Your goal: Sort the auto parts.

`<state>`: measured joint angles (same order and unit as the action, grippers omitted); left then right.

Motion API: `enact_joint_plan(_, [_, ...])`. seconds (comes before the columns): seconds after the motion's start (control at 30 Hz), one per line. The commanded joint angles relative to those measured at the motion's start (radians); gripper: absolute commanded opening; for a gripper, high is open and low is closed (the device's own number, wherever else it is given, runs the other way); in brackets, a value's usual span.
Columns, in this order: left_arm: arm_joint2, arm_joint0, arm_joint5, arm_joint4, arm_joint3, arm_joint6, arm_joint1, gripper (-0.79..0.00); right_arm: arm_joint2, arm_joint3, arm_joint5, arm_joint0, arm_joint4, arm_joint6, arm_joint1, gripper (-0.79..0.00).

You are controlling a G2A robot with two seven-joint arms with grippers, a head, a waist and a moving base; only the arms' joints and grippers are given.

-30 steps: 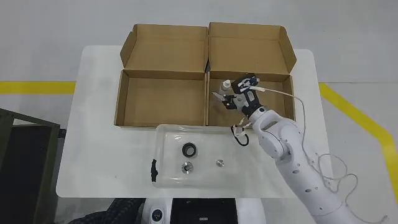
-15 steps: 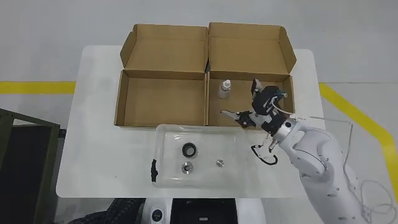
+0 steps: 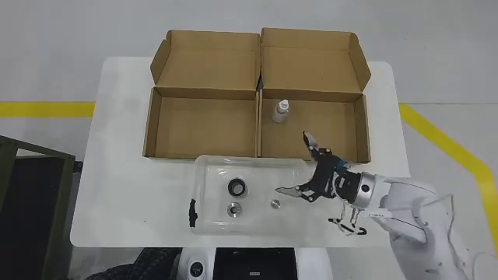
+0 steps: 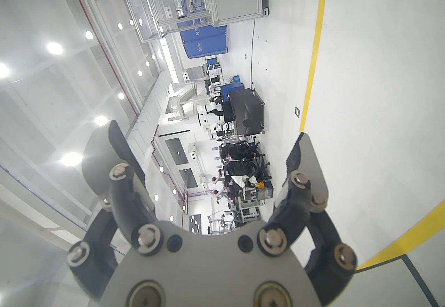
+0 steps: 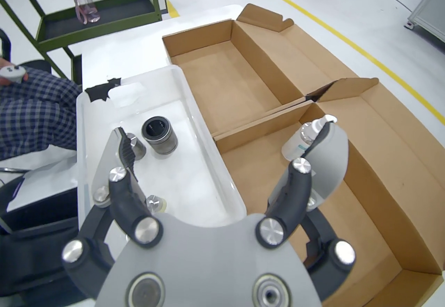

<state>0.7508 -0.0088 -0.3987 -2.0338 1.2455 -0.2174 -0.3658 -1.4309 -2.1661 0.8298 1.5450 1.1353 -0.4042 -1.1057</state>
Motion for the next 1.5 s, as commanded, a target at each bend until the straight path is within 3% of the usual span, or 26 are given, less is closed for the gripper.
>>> enact_joint_plan(0.0, [0.0, 0.0, 0.0, 0.0, 0.0, 0.0, 0.0, 0.0, 0.008, -0.015, 0.015, 0.014, 0.057, 0.006, 0.003, 0.0])
enact_joint_plan(0.37, [0.0, 0.0, 0.0, 0.0, 0.0, 0.0, 0.0, 0.0, 0.074, -0.044, 0.019, 0.06, 0.267, -0.024, 0.014, 0.0])
enact_joint_plan(1.13, [0.0, 0.0, 0.0, 0.0, 0.0, 0.0, 0.0, 0.0, 0.232, -0.02, 0.038, -0.008, 0.297, -0.337, 0.026, 0.0])
enact_joint_plan(1.17, [0.0, 0.0, 0.0, 0.0, 0.0, 0.0, 0.0, 0.0, 0.239, -0.019, 0.037, -0.011, 0.295, -0.346, 0.026, -0.022])
enact_joint_plan(1.2, [0.0, 0.0, 0.0, 0.0, 0.0, 0.0, 0.0, 0.0, 0.246, -0.017, 0.038, -0.015, 0.291, -0.356, 0.026, -0.148])
enact_joint_plan(1.27, [0.0, 0.0, 0.0, 0.0, 0.0, 0.0, 0.0, 0.0, 0.258, -0.013, 0.036, -0.025, 0.284, -0.371, 0.026, -0.197])
enact_joint_plan(1.3, [0.0, 0.0, 0.0, 0.0, 0.0, 0.0, 0.0, 0.0, 0.264, -0.01, 0.031, -0.03, 0.281, -0.378, 0.026, -0.28])
enact_joint_plan(1.47, [0.0, 0.0, 0.0, 0.0, 0.0, 0.0, 0.0, 0.0, 0.3, 0.003, 0.032, -0.055, 0.267, -0.411, 0.026, -0.296])
